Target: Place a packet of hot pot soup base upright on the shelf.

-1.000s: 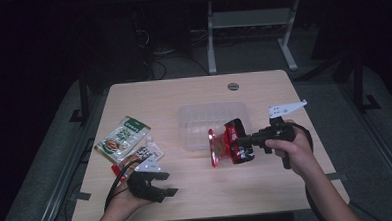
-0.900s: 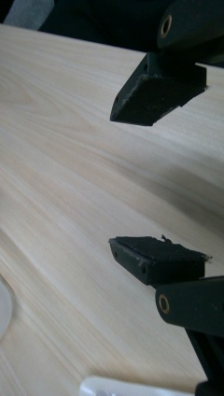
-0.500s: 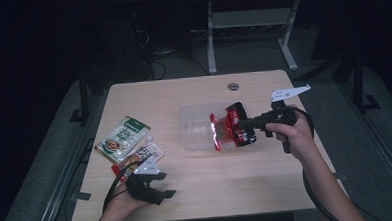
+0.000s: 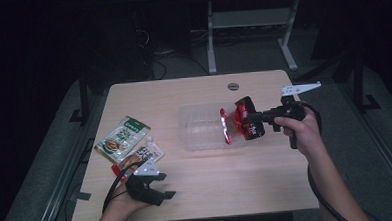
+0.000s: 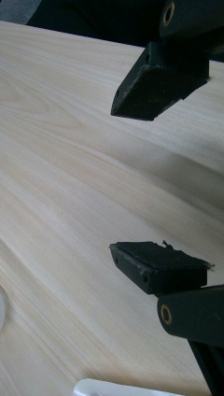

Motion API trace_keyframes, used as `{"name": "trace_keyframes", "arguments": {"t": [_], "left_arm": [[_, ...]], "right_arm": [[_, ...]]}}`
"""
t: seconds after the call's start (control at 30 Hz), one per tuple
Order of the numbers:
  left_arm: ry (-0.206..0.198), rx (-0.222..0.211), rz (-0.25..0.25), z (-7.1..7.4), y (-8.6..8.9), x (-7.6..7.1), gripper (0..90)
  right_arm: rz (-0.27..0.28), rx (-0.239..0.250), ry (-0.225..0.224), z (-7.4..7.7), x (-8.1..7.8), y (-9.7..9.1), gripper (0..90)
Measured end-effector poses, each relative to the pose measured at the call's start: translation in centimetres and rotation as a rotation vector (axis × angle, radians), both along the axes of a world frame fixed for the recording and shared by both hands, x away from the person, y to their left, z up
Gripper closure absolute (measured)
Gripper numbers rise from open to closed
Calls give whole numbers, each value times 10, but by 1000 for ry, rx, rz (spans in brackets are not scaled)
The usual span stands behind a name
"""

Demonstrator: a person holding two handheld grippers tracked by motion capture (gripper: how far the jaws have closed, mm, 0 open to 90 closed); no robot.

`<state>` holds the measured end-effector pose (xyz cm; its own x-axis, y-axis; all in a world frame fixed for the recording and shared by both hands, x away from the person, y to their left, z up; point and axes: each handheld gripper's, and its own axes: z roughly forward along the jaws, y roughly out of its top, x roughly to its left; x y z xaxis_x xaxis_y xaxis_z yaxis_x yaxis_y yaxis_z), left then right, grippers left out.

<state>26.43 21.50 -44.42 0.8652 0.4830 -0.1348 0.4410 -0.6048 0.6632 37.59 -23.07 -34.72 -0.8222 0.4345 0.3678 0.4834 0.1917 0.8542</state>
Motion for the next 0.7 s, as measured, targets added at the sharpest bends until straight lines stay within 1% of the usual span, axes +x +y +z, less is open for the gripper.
{"name": "trace_keyframes", "arguments": {"t": [0.13,0.2,0.23,0.33,0.37,0.47,0.57,0.7], "left_arm": [[6,-4,12,0,2,-2,281],[-1,-1,9,0,3,-1,281],[6,-7,14,0,3,0,281],[5,-2,12,0,2,1,281],[5,-2,10,-1,2,1,281],[4,-2,7,-1,2,0,281],[6,-2,10,-1,3,0,281],[5,0,12,-1,3,1,281]], "right_arm": [[-12,4,1,0,2,-4,900],[-20,9,-2,0,2,-6,900],[-33,5,-5,1,2,-9,900],[-43,5,-4,1,3,-12,900],[-63,8,-5,1,3,-15,900],[-88,10,-7,0,4,-19,900],[-102,6,-5,-1,5,-20,900],[-102,3,2,-4,6,-19,900]]}}
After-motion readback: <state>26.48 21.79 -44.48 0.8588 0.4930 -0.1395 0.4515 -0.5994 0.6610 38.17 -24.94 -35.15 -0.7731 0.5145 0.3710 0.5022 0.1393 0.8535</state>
